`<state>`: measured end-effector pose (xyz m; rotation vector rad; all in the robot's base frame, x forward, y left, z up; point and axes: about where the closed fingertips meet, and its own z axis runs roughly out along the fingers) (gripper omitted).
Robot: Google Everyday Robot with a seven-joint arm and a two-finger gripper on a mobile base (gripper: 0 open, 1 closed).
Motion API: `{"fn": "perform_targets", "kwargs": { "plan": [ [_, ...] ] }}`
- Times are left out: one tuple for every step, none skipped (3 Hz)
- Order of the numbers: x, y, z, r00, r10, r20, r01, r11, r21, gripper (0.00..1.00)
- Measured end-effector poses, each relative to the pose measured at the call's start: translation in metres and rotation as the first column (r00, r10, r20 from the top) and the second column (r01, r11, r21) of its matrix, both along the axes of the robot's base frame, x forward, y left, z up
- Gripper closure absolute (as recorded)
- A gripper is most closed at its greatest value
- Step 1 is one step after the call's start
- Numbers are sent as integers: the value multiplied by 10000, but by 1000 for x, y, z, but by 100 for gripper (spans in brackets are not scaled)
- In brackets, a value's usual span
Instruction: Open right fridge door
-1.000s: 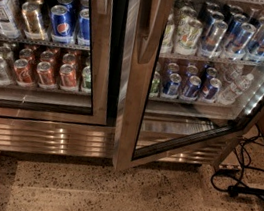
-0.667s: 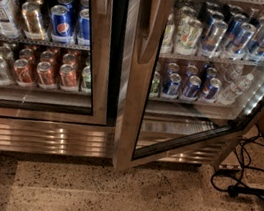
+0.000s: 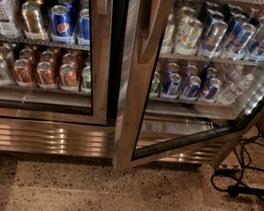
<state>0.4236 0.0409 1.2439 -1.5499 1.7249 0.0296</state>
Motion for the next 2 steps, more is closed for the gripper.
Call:
{"fn": "perform_targets", "kwargs": {
  "plan": [
    [0, 0, 0, 10000, 0, 0, 0, 10000, 0, 0],
    [0, 0, 0, 10000, 0, 0, 0, 10000, 0, 0]
  ]
}}
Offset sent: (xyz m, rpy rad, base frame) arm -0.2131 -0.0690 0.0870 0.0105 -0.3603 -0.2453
